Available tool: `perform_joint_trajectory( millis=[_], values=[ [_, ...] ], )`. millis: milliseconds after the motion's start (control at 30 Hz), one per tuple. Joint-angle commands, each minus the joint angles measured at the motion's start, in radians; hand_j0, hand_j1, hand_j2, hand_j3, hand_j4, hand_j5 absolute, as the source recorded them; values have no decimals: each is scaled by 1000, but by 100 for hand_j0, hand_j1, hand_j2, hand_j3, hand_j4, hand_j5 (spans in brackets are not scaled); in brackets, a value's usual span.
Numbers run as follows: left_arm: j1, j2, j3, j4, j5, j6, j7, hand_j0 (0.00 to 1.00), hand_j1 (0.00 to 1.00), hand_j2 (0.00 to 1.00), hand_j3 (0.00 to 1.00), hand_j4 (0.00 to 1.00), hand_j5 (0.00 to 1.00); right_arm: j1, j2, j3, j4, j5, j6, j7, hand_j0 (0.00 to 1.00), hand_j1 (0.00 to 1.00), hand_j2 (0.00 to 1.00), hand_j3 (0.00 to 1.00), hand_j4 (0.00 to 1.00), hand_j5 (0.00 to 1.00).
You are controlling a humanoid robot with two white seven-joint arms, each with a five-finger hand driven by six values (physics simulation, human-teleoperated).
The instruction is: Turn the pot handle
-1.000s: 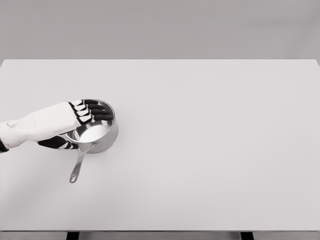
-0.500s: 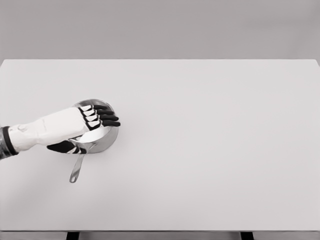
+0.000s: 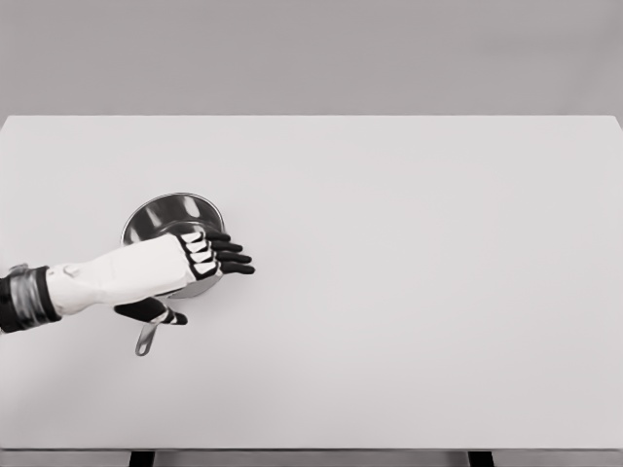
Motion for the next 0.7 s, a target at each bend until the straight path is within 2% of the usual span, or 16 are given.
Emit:
perform_joint_trajectory(
  millis=[0,300,667],
  values=[
    [0,-15,-2,1,-13,1,0,100,100,100,100,100,100,0,0,0,0,0,0,0,100,100,100,100,100,100],
    [5,-24,1,1,-77,1,0,100,100,100,100,100,100,0,0,0,0,0,0,0,100,100,100,100,100,100],
    [8,-14,12,2,-108,1,0,100,100,100,100,100,100,0,0,0,0,0,0,0,100,100,100,100,100,100]
  ],
)
